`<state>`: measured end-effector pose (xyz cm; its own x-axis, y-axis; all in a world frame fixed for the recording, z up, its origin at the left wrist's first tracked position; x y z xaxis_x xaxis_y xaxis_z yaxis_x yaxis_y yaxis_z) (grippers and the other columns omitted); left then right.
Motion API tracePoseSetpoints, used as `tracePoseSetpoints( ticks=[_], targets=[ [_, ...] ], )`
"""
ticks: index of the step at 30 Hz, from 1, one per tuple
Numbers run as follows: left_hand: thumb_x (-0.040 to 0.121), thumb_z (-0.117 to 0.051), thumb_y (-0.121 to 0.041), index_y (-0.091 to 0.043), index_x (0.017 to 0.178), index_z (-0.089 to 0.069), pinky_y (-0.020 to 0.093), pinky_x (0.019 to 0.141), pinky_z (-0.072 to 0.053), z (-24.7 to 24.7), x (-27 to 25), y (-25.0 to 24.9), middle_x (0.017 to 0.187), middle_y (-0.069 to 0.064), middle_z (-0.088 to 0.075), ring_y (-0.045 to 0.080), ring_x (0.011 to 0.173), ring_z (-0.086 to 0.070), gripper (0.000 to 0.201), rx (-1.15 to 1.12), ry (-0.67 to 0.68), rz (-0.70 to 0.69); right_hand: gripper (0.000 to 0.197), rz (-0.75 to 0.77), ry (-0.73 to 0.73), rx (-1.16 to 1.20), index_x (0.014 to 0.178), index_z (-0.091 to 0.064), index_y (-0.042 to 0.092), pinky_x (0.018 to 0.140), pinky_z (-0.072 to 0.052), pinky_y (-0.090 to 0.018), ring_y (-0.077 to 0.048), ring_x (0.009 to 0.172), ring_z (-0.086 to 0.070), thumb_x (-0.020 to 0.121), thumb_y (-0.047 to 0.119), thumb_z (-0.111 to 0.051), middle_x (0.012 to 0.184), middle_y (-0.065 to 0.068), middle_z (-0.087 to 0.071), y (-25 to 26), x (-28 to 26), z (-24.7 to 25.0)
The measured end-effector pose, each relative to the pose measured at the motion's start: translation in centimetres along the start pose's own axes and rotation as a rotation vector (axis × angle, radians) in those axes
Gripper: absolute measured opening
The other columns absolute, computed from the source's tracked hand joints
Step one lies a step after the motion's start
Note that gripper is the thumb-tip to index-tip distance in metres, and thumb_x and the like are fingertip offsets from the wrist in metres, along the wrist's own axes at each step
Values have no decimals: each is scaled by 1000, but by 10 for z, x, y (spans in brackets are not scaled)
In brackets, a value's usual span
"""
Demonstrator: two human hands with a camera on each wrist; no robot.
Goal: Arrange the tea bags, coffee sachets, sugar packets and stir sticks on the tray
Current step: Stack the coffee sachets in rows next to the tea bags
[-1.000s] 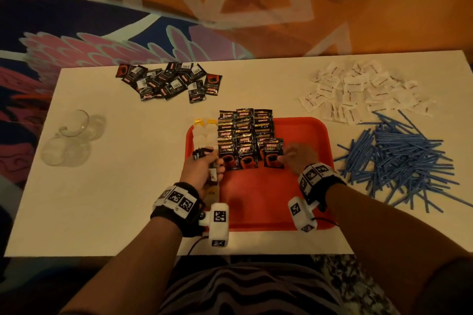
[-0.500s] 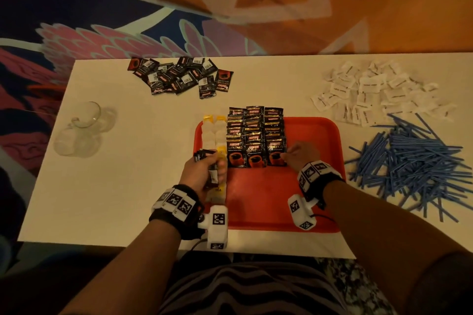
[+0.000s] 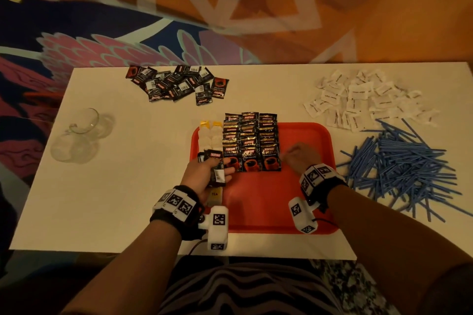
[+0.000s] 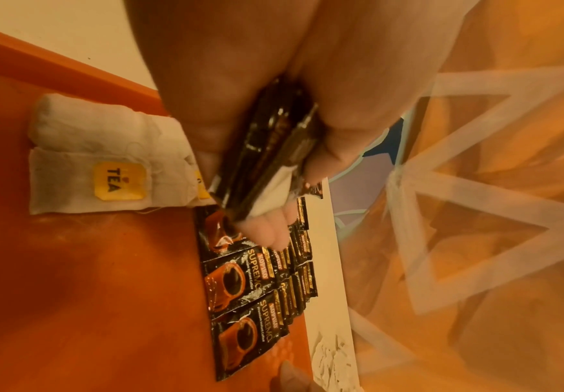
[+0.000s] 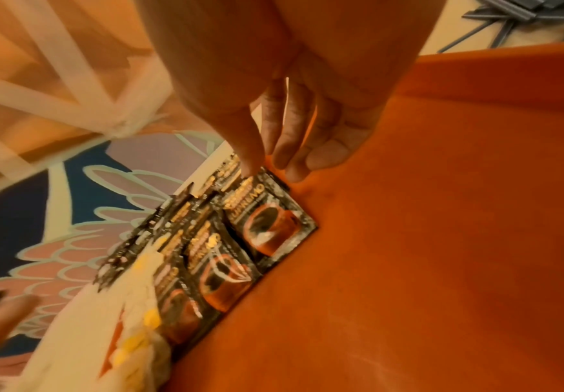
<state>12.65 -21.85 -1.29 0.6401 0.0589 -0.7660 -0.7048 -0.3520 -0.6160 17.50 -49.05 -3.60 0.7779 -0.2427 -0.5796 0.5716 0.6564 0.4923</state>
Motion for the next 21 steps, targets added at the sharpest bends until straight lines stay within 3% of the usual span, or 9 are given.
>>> tracePoseSetpoints(
  ticks=[4, 6, 8, 11, 13, 15, 17, 19, 21],
  targets=[
    [90, -68, -4, -5, 118, -63, 50, 82, -59, -10, -3, -9, 100, 16, -76, 33, 91, -74, 28, 100, 48, -63, 21, 166, 66, 102, 96, -61, 20, 80, -53, -33, -10, 85, -62, 87, 37, -69, 94, 7, -66, 36, -22, 1],
    [78, -83, -15, -14, 113, -69, 54, 91, -55, -11, -3, -18, 101, 11, -76, 31, 95, -73, 37, 176, 25, -118, 22, 220, 173, 266, 93, -64, 20, 77, -58, -35, -12, 81, -67, 84, 38, -72, 90, 5, -70, 55, -39, -6],
    [61, -93, -30, -18, 105, -72, 55, 93, -54, -17, -8, -24, 100, 9, -77, 30, 95, -73, 51, 207, 22, -148, 21, 264, 305, 354, 94, -67, 18, 72, -58, -30, -13, 81, -68, 83, 34, -75, 92, 0, -71, 78, -60, -14],
    [66, -91, -27, -14, 104, -73, 56, 93, -54, -30, -15, -29, 98, 12, -77, 32, 94, -73, 44, 174, 26, -171, 16, 295, 428, 432, 88, -65, 14, 69, -56, -29, -16, 75, -64, 81, 20, -78, 84, -4, -69, 100, -80, -24],
    [69, -90, -33, -16, 101, -73, 53, 87, -57, -35, -19, -38, 96, 11, -77, 31, 91, -74, 40, 203, -2, -246, 20, 320, 372, 425, 78, -59, 17, 66, -55, -33, -15, 64, -62, 80, 19, -79, 71, -1, -65, 105, -80, -22],
    [74, -86, -35, -18, 87, -72, 33, 68, -60, -37, -22, -48, 78, -1, -75, 13, 71, -72, 26, 239, -42, -345, 22, 361, 190, 351, 75, -57, 21, 57, -50, -26, -11, 56, -57, 79, 22, -78, 65, 5, -61, 106, -75, -9],
    [83, -79, -33, -22, 72, -64, 19, 50, -46, -40, -31, -59, 55, -14, -63, -3, 48, -56, 22, 275, -74, -427, 18, 450, -1, 276, 77, -58, 22, 52, -44, -22, -7, 54, -51, 78, 18, -75, 64, 6, -57, 113, -77, 8],
    [77, -81, -46, -20, 78, -68, 24, 57, -51, -47, -36, -63, 61, -13, -68, 1, 57, -62, 29, 271, -48, -457, 16, 585, -89, 220, 77, -57, 21, 51, -40, -20, -7, 53, -46, 78, 12, -70, 63, 6, -54, 126, -86, 15],
    [67, -83, -52, -17, 91, -74, 39, 74, -60, -49, -39, -68, 82, -1, -76, 17, 78, -73, 43, 221, -41, -489, 15, 704, -117, 106, 77, -55, 20, 55, -39, -24, -8, 59, -45, 78, 11, -67, 66, 6, -50, 139, -97, 12]
  ],
)
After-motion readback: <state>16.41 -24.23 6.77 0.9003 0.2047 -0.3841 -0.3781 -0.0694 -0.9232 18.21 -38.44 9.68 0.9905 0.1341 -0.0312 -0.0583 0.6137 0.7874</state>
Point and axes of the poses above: each hand's wrist, its own x-axis towards the middle knuckle, its own z-axis out of the back of the hand, y = z × x, the point moved 9 cm from there along x, towards the middle knuckle
